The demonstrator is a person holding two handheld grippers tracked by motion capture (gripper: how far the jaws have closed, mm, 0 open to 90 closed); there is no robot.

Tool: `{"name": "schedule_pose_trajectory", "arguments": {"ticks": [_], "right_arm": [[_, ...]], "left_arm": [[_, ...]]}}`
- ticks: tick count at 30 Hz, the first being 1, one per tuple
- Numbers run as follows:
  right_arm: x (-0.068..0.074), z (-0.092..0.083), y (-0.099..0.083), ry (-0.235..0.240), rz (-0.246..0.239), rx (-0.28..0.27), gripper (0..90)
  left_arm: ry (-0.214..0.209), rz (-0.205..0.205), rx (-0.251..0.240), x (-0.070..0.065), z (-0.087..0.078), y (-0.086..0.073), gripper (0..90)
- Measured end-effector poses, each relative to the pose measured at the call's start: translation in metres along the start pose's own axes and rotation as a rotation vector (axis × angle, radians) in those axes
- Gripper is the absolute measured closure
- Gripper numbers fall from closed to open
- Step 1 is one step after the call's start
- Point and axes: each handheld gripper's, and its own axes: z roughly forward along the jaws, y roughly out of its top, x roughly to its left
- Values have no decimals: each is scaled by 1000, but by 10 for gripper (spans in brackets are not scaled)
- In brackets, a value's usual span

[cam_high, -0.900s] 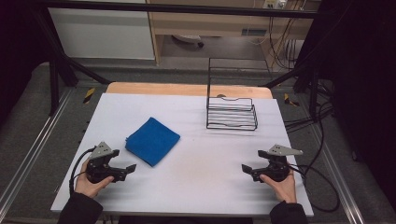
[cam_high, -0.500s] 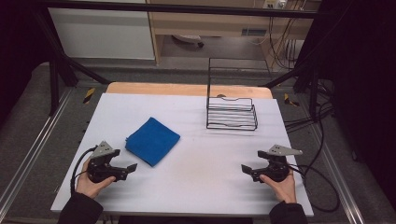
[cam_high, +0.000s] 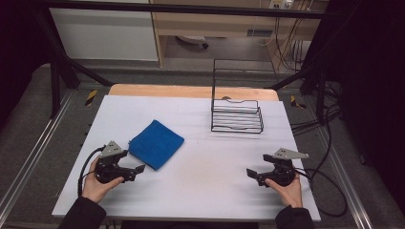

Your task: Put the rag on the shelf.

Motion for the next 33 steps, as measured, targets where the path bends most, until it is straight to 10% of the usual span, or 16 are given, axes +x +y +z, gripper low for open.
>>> {"name": "schedule_pose_trajectory", "arguments": {"ticks": [19, 33], "right_arm": [[1, 1, 0, 0, -8, 9, 6], [1, 3, 0, 4, -9, 19, 6]], "left_arm": [[14, 39, 47, -25, 26, 39, 143], [25, 65, 133, -36, 60, 33, 420]]}}
